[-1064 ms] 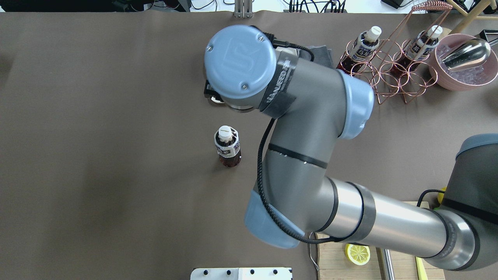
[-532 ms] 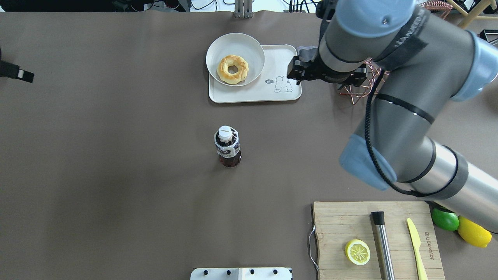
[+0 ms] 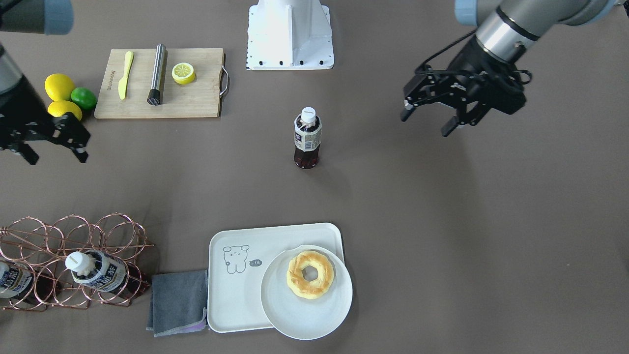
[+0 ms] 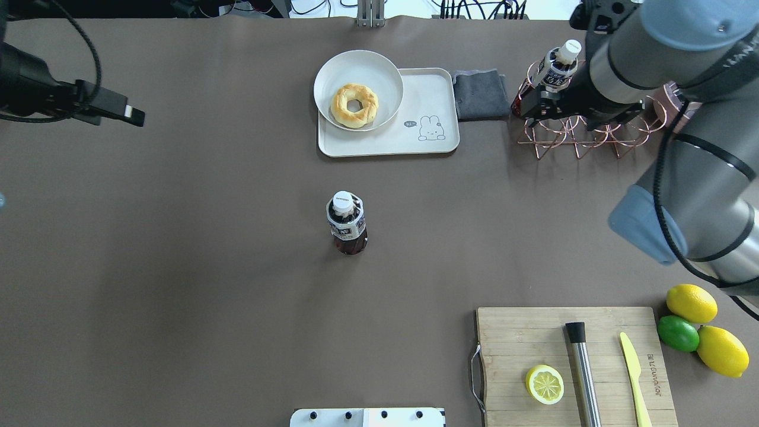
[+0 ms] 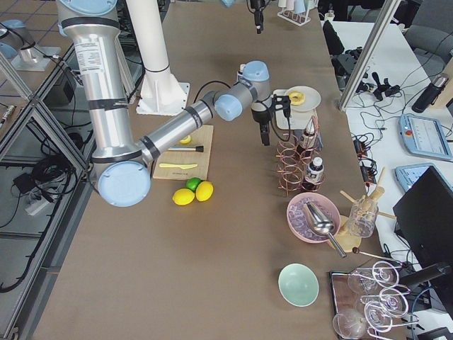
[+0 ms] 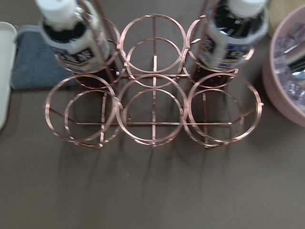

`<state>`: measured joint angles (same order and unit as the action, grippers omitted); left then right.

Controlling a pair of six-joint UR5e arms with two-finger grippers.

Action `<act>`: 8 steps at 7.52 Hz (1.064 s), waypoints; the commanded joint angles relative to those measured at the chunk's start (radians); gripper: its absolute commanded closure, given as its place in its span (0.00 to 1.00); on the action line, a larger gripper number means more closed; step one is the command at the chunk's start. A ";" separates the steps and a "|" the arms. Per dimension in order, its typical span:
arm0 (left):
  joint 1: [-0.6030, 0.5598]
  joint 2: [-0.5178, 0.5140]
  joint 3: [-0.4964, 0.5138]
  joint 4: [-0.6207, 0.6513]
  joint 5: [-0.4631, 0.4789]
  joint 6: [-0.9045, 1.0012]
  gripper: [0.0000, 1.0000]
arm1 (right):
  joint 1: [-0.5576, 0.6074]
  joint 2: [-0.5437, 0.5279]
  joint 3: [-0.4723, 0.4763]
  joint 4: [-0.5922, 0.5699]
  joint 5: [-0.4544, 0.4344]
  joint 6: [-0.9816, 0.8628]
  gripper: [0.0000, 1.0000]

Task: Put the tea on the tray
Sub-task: 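Withdraw the right arm while the left arm reaches toward the tea bottle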

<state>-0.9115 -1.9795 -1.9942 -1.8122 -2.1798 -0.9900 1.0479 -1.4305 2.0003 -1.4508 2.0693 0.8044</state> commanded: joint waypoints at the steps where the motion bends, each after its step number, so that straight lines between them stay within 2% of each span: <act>1: 0.204 -0.281 -0.057 0.412 0.231 -0.109 0.00 | 0.240 -0.253 -0.046 0.092 0.133 -0.385 0.00; 2: 0.289 -0.317 -0.049 0.436 0.345 -0.134 0.00 | 0.312 -0.304 -0.099 0.136 0.167 -0.483 0.00; 3: 0.365 -0.349 -0.028 0.439 0.447 -0.139 0.01 | 0.351 -0.353 -0.167 0.247 0.169 -0.499 0.00; 4: 0.415 -0.370 -0.003 0.441 0.522 -0.162 0.01 | 0.397 -0.396 -0.252 0.405 0.202 -0.511 0.00; 5: 0.437 -0.384 0.015 0.442 0.553 -0.168 0.01 | 0.464 -0.421 -0.318 0.511 0.282 -0.522 0.00; 7: 0.444 -0.377 0.032 0.442 0.662 -0.168 0.02 | 0.489 -0.427 -0.327 0.524 0.285 -0.524 0.00; 8: 0.453 -0.384 0.079 0.438 0.716 -0.170 0.02 | 0.489 -0.429 -0.325 0.524 0.284 -0.524 0.00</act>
<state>-0.4725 -2.3581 -1.9673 -1.3705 -1.5618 -1.1571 1.5259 -1.8541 1.6825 -0.9413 2.3493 0.2826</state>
